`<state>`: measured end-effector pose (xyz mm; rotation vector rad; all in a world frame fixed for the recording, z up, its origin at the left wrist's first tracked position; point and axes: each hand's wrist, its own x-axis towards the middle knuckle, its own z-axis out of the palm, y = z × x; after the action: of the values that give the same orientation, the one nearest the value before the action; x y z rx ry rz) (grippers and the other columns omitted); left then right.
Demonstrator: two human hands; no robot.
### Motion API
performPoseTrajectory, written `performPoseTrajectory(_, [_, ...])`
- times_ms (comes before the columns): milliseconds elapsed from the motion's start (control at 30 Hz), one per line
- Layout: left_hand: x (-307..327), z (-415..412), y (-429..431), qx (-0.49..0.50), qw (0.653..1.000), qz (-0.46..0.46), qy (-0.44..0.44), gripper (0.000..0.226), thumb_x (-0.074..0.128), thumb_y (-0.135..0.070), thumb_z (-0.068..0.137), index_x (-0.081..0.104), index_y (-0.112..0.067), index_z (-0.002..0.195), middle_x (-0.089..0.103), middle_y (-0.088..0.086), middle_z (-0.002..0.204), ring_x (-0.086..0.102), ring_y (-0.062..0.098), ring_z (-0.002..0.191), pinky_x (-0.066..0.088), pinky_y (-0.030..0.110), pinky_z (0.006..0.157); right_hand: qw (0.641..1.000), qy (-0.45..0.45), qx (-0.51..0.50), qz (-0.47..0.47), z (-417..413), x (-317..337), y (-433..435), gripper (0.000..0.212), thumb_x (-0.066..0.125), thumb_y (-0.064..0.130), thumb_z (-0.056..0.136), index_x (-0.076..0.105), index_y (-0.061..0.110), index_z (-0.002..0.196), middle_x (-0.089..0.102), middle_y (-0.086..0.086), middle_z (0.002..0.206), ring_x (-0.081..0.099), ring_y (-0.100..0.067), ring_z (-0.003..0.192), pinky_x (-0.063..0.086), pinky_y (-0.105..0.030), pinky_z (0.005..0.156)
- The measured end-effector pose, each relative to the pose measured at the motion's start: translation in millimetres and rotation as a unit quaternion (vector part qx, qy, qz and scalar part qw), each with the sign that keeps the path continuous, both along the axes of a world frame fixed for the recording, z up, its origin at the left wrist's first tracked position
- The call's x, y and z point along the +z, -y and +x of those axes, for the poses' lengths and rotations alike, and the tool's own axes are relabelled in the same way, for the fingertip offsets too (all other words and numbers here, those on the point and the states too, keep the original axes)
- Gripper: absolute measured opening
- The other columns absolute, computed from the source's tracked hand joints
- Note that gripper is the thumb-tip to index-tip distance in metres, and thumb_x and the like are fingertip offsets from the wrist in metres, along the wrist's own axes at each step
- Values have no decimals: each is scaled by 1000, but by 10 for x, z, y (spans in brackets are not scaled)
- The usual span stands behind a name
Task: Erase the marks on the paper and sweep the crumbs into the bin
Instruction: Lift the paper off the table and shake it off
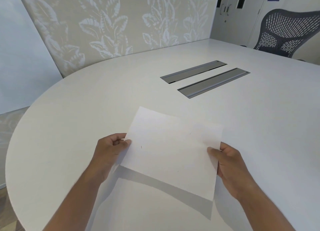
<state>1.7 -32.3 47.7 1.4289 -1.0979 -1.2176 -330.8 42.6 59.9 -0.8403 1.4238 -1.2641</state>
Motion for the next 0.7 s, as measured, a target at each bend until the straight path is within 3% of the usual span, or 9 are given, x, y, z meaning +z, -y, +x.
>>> performPoseTrajectory(100, [-45, 47, -102, 10, 1000, -20, -2, 10, 80, -14, 92, 81, -16, 102, 81, 11, 97, 71, 25, 87, 53, 43, 89, 998, -49, -4, -47, -7, 60, 38, 26, 55, 7, 103, 79, 16, 102, 79, -17, 104, 74, -36, 88, 55, -47, 79])
performPoseTrajectory(200, [-1, 37, -274, 17, 998, -58, 10, 6, 76, -10, 95, 81, -14, 95, 80, 14, 92, 70, 23, 80, 55, 40, 83, 992, -83, -14, -97, -23, 80, 68, 21, 57, 10, 103, 78, 14, 99, 77, -18, 100, 71, -34, 85, 53, -44, 75])
performPoseTrajectory(300, [19, 27, -412, 39, 996, -85, 10, 10, 75, -9, 95, 80, -17, 91, 81, 7, 89, 72, 18, 79, 58, 31, 76, 985, -102, -24, -138, -12, 83, 45, 16, 61, 13, 103, 76, 11, 97, 75, -23, 99, 69, -42, 85, 55, -48, 77])
performPoseTrajectory(367, [-17, 43, -485, 52, 994, -94, 15, 11, 76, -9, 94, 80, -19, 90, 82, 7, 90, 72, 21, 81, 56, 35, 83, 983, -101, -28, -153, 27, 88, -10, 17, 62, 12, 103, 78, 15, 97, 79, -15, 97, 72, -41, 93, 58, -50, 84])
performPoseTrajectory(433, [-66, 53, -567, 58, 993, -101, 22, 12, 76, -10, 94, 80, -20, 90, 81, 7, 89, 70, 22, 81, 53, 37, 83, 983, -91, -22, -158, 69, 85, -71, 21, 62, 10, 102, 79, 19, 98, 81, -8, 97, 74, -36, 96, 59, -44, 85])
performPoseTrajectory(500, [-123, 55, -635, 63, 993, -99, 26, 13, 76, -9, 94, 80, -21, 89, 80, 6, 86, 67, 19, 76, 51, 32, 77, 985, -84, -12, -151, 92, 52, -124, 24, 61, 9, 102, 80, 24, 99, 81, -5, 98, 75, -31, 96, 60, -36, 82])
performPoseTrajectory(567, [-177, 62, -684, 64, 993, -96, 31, 11, 77, -10, 93, 78, -19, 86, 79, 7, 82, 65, 17, 72, 49, 23, 69, 986, -90, -6, -142, 96, 6, -163, 26, 62, 10, 102, 81, 27, 99, 82, -3, 99, 76, -29, 96, 59, -40, 83])
performPoseTrajectory(633, [-220, 80, -701, 70, 992, -98, 43, 6, 79, -12, 92, 77, -15, 87, 76, 11, 83, 62, 21, 73, 47, 29, 69, 985, -104, -5, -135, 89, -27, -185, 23, 63, 11, 101, 80, 25, 98, 82, -2, 98, 76, -29, 94, 57, -43, 83])
performPoseTrajectory(700, [-238, 97, -693, 76, 991, -100, 53, 2, 79, -12, 92, 78, -14, 91, 77, 9, 83, 61, 24, 74, 44, 35, 72, 985, -113, -3, -132, 82, -40, -189, 19, 65, 10, 100, 80, 22, 98, 82, -1, 97, 77, -26, 93, 60, -36, 80])
